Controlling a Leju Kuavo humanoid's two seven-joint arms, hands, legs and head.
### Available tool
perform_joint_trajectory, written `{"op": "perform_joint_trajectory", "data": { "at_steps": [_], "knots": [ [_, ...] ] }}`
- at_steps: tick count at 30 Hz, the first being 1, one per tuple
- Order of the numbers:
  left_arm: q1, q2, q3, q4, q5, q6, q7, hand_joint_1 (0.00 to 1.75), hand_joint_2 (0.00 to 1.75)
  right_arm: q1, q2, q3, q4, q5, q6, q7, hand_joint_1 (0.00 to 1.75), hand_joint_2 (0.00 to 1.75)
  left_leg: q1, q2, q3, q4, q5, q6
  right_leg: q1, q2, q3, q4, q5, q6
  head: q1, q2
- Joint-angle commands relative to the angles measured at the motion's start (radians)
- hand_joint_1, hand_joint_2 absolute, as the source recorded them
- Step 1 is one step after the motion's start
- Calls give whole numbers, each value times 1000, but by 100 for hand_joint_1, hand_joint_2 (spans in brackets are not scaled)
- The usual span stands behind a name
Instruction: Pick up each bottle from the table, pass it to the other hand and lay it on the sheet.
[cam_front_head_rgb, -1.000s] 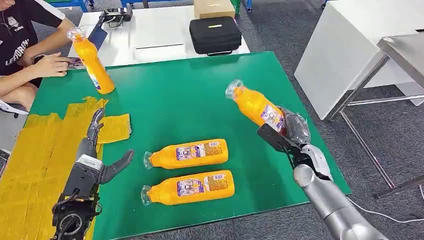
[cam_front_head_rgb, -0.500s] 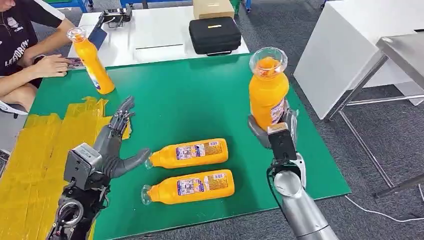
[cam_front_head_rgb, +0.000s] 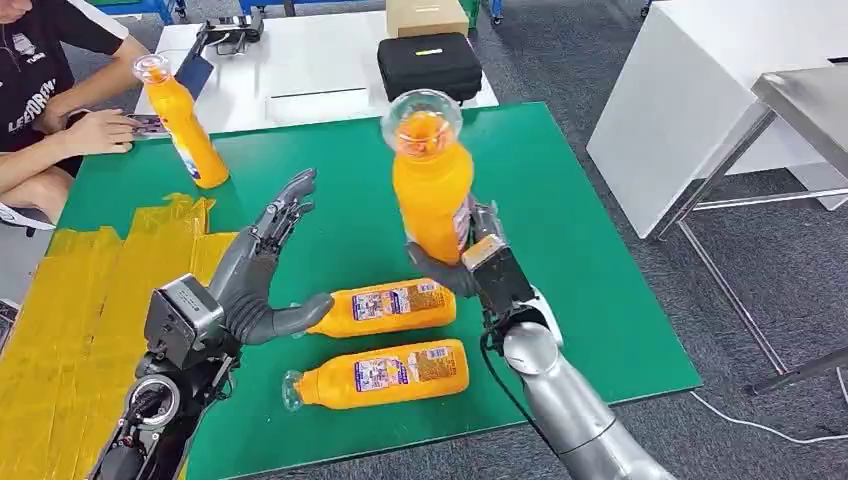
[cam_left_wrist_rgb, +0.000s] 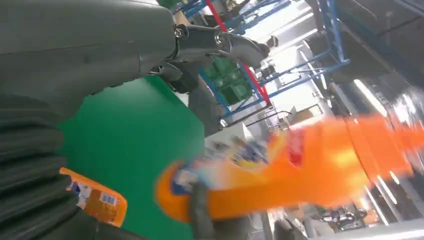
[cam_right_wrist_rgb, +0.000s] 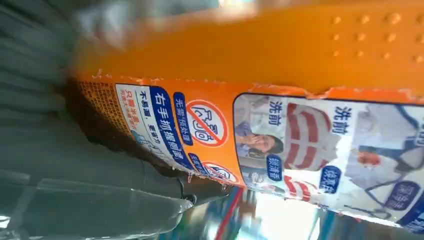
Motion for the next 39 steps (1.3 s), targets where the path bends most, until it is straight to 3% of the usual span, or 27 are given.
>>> {"op": "perform_joint_trajectory", "data": {
  "at_steps": [1,8,10,11,18,24,28,31,37,38,39],
  "knots": [
    [-65,23,-41,36,-7,13,5,0,175,-125,9,163,118,-30,114,3,175,175,0,1,3,0,-1,-1,0,4,3,0,-1,-2,0,0],
    [-58,15,-29,61,-3,27,-9,0,175,-181,16,268,156,10,204,18,175,175,0,4,5,-1,-2,-1,-1,8,4,0,-1,-2,0,0],
    [-58,15,-29,61,-3,27,-9,0,175,-181,16,268,156,10,204,18,175,175,0,1,2,-1,0,-1,0,3,2,0,-1,-1,0,0],
    [-58,15,-29,61,-3,27,-9,0,175,-181,16,268,156,10,204,18,175,175,0,2,8,-1,-2,-2,-1,7,7,0,-3,-3,0,0],
    [-60,14,-30,61,-3,27,-9,0,175,-181,15,268,159,9,205,18,175,175,0,1,2,0,0,-1,0,3,2,0,-1,-1,0,0],
    [-60,14,-30,61,-3,27,-9,0,175,-181,15,268,159,9,205,18,175,175,0,2,7,-1,-2,-2,-1,6,6,0,-3,-3,0,0],
    [-60,13,-29,63,-3,28,-9,0,175,-184,14,273,164,2,228,12,175,175,0,1,2,0,0,0,0,2,2,0,-1,-1,0,0],
    [-49,11,-26,64,-12,37,-18,0,175,-196,11,299,174,34,262,-10,175,175,0,2,8,-1,-3,-2,-1,7,8,-1,-3,-3,0,0],
    [-44,2,-24,70,-21,44,-24,0,175,-183,21,299,186,61,263,-27,175,175,0,1,3,-1,-1,-1,0,3,3,0,-1,-1,0,0],
    [-40,1,-20,65,-23,52,-29,59,175,-175,17,298,168,65,261,-31,175,175,0,2,5,-1,-1,-1,-1,5,5,-1,-2,-2,0,0],
    [-38,0,-17,63,-23,56,-33,175,175,-171,15,298,159,65,261,-30,175,175,0,2,6,-1,-1,-1,-1,5,5,-1,-2,-2,0,0]
  ]
}}
